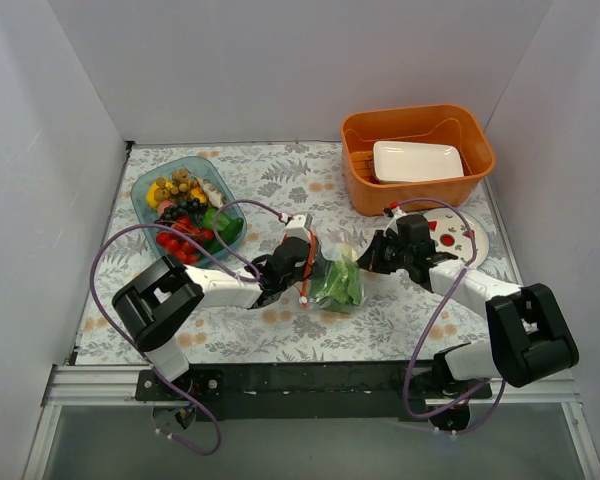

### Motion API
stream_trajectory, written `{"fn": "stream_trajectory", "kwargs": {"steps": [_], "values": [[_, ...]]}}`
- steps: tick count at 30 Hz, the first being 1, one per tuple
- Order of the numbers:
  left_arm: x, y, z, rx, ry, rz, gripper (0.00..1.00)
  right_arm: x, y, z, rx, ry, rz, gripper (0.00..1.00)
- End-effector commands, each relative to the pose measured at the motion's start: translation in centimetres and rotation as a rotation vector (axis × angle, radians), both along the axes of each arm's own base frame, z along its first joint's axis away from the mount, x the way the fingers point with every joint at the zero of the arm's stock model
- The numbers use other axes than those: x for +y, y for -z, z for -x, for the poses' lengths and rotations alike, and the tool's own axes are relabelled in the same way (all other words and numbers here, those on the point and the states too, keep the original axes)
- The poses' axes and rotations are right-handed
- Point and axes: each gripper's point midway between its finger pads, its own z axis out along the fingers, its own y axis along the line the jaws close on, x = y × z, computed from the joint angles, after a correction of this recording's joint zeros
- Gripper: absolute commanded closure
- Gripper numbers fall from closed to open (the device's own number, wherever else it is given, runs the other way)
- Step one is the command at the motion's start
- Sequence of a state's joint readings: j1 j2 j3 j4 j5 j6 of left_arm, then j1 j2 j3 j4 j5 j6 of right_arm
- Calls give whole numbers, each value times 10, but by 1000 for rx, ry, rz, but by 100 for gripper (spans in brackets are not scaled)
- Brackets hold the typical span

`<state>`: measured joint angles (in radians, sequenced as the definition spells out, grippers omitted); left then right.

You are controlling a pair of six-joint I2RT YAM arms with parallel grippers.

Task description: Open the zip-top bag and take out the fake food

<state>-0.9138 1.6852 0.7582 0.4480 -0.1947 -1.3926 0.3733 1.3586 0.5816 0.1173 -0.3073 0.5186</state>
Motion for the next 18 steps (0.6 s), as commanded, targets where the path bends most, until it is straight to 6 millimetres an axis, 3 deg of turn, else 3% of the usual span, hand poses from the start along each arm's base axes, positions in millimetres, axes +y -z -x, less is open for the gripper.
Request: {"fn": "stream_trajectory", "kwargs": {"steps": [1, 9, 12, 16, 18], "values": [[9, -22, 4, -26, -15, 28, 93, -20, -4, -9, -18, 102, 98, 99], [28, -37, 22, -23, -18, 61, 100, -26, -13, -16, -41, 147, 101, 98], [30, -40, 27, -22, -2, 69, 100, -19, -17, -14, -50, 113, 75, 87], [28, -41, 35, -32, 49, 77, 100, -7, -30, -13, -97, 52, 9, 61], [29, -42, 37, -42, 64, 76, 100, -4, -39, -16, -137, 39, -12, 55]]}}
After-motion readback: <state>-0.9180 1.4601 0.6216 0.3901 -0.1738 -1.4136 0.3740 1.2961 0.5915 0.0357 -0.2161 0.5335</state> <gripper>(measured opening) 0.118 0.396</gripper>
